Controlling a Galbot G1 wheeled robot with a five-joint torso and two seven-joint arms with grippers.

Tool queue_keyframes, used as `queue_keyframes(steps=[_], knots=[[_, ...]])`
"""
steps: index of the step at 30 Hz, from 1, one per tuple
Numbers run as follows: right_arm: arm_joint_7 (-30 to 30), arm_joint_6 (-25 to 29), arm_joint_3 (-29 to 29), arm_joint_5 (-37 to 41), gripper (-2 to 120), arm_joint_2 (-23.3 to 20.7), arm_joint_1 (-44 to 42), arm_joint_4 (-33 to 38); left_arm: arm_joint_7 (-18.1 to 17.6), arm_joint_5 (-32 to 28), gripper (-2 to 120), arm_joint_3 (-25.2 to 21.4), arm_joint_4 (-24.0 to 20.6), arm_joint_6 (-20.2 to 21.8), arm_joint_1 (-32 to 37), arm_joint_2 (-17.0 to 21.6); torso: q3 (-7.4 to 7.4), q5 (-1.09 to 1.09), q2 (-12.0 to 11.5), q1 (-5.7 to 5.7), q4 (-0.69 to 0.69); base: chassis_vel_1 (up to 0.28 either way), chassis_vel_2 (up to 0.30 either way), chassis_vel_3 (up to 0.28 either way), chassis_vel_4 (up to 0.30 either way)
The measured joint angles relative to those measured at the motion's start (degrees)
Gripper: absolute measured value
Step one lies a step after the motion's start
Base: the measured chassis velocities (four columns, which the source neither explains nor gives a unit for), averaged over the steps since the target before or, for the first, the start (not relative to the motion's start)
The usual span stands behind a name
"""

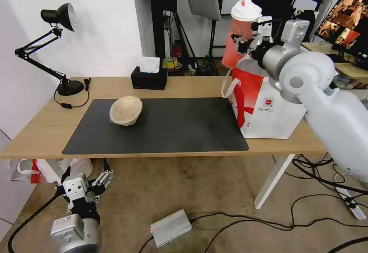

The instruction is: Pick up the trash from the table and place it into the takeout bag.

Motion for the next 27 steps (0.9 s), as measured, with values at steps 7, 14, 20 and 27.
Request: queue_keyframes(steps=[7, 14, 20, 27], knots=[[0.41, -0.11, 1.15, -0.08, 5, -1.54, 0.64, -1.20, -0.01, -0.01, 100, 0.15, 0.13, 0.01, -0.07, 0.02, 0.00, 0.00, 0.00, 0.00, 0.01, 0.000, 0.000, 0.000, 0.000], [-0.04, -0.12, 2.38, -0.05, 5, -3.43, 1.04, -2.66, -0.05, 0.00, 100, 0.13, 0.11, 0.01, -0.08, 0.13, 0.00, 0.00, 0.00, 0.00, 0.00, 0.000, 0.000, 0.000, 0.000], [-0.31, -0.12, 3.39, -0.17, 5, -4.00, 0.59, -4.22, -0.08, -0.03, 100, -0.04, 0.00, 0.01, -0.09, 0.30, 0.00, 0.00, 0.00, 0.00, 0.01, 0.000, 0.000, 0.000, 0.000], [-1.09, -0.02, 5.39, -1.69, 5, -4.46, -1.64, -5.18, -0.13, -0.08, 100, -0.01, 0.10, 0.01, -0.19, 0.42, 0.00, 0.00, 0.00, 0.00, 0.01, 0.000, 0.000, 0.000, 0.000]])
